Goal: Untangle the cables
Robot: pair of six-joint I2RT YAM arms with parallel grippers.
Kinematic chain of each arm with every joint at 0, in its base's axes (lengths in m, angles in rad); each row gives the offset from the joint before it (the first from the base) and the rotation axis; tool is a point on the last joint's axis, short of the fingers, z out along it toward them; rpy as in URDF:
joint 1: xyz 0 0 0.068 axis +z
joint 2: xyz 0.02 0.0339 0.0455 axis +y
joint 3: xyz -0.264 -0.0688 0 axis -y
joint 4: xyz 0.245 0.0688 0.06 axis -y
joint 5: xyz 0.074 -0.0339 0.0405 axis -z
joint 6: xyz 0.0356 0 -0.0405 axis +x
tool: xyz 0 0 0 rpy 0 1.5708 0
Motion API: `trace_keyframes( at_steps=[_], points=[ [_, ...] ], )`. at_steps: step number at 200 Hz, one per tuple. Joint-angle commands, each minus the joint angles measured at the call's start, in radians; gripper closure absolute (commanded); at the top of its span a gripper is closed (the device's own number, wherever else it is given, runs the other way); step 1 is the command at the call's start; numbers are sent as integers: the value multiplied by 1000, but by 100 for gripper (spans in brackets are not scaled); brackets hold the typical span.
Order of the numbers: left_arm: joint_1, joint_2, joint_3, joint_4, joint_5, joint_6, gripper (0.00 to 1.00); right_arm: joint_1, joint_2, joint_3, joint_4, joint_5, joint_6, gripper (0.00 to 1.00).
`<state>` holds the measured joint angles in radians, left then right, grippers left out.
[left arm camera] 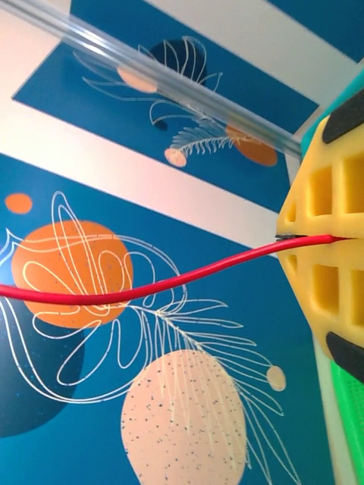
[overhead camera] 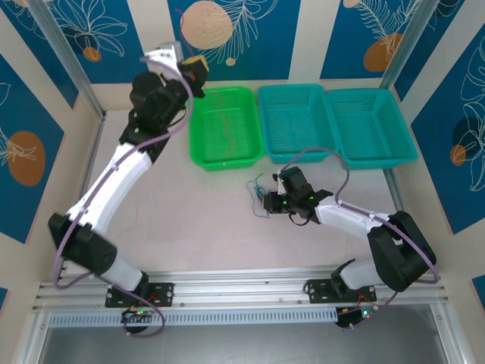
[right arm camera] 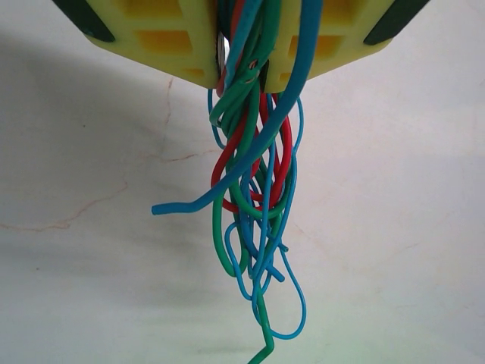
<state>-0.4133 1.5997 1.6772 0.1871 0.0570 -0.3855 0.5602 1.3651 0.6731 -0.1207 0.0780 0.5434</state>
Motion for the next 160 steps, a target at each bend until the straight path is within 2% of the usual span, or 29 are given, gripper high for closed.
trace_keyframes(
  at_steps=[1, 25, 55, 61, 75, 79, 88, 97, 111, 129, 160],
  points=[
    [29, 152, 133, -86, 46, 8, 100, -5, -45, -11, -9, -30, 17, 81],
    [44, 297, 234, -118, 37, 8, 100, -5, -77, -18, -21, -42, 23, 81],
    [46, 435, 338, -272, 19, 29, 100, -3, -126, -29, -40, -53, 19, 81],
    [45, 453, 352, -307, 13, 33, 91, -3, -136, -29, -44, -55, 17, 81],
    [45, 475, 353, -348, 14, 39, 55, -3, -156, -26, -54, -57, 14, 81],
    [45, 475, 348, -353, 14, 38, 47, -3, -162, -25, -59, -56, 13, 81],
    [45, 460, 314, -336, 20, 36, 35, -3, -173, -23, -63, -55, 12, 81],
    [45, 430, 260, -296, 28, 35, 28, -3, -182, -23, -66, -56, 10, 81],
    [45, 369, 177, -244, 38, 33, 23, -3, -191, -21, -69, -58, 5, 81],
    [44, 269, 70, -203, 72, 40, 22, -2, -196, -18, -67, -78, -12, 81],
    [24, 41, -198, -127, 179, 59, 22, 11, -181, -14, -21, -209, -110, 80]
  ],
)
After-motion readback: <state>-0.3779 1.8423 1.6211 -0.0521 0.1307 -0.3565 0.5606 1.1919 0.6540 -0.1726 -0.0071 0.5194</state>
